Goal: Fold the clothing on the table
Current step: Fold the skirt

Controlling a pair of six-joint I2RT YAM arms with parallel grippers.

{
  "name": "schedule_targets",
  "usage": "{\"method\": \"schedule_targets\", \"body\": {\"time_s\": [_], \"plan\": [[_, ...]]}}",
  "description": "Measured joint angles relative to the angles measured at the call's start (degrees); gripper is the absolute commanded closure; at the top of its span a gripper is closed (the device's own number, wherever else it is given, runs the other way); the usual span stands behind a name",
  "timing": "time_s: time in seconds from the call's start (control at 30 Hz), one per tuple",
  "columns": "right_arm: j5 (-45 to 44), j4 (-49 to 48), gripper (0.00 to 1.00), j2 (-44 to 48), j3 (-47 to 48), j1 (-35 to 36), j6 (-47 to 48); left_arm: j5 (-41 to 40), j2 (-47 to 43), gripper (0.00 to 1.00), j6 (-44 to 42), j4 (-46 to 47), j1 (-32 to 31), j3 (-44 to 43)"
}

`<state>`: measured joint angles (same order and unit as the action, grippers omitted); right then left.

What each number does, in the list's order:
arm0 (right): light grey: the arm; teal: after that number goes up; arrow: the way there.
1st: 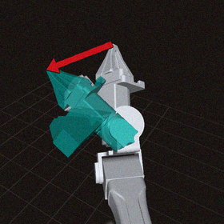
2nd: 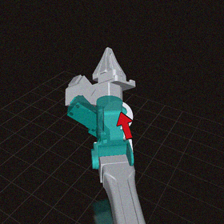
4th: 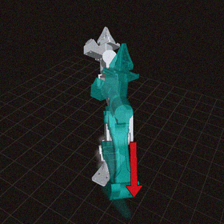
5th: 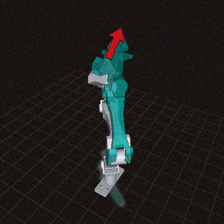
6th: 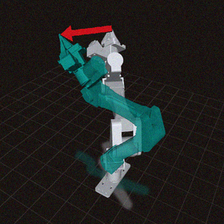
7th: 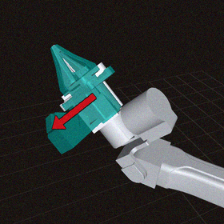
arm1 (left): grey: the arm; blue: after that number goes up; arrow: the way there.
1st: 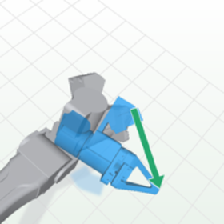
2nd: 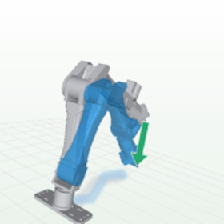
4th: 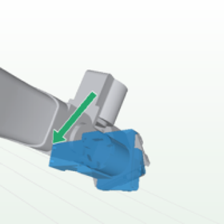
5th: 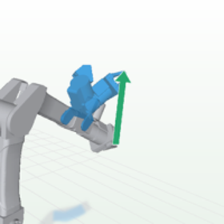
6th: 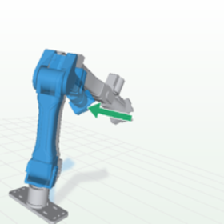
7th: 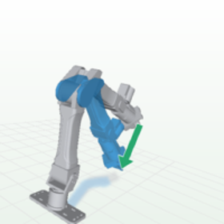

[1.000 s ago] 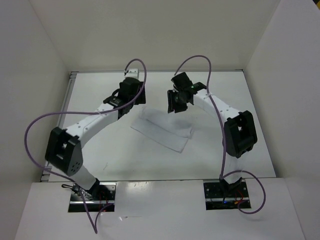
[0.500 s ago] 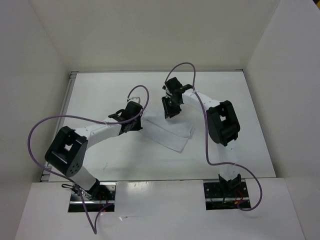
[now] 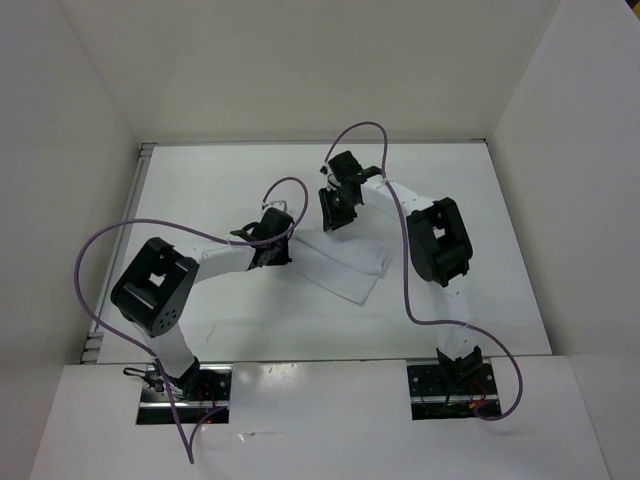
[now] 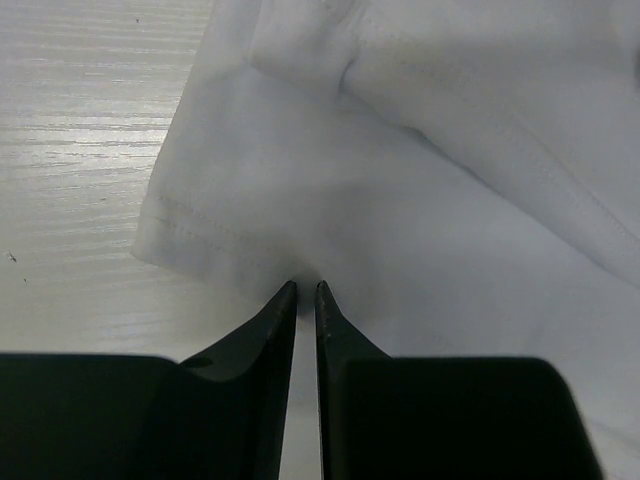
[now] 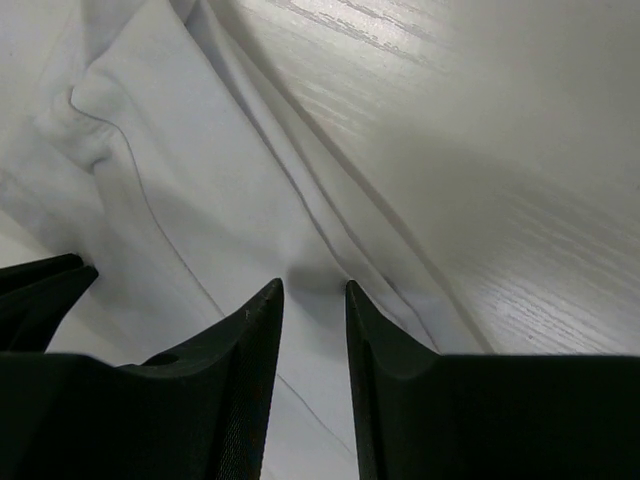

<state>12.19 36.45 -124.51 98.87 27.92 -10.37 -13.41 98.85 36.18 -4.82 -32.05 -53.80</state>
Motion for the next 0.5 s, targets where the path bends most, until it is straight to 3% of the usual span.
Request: {"method": "schedule_targets", "body": {"time_s": [0.5], "plan": [[2.62,-1.38,0.63,-2.03,3.45,-2.21,0.02,0.00,0.11,0.81,0.09,0.39,-0.04,0.02]]}}
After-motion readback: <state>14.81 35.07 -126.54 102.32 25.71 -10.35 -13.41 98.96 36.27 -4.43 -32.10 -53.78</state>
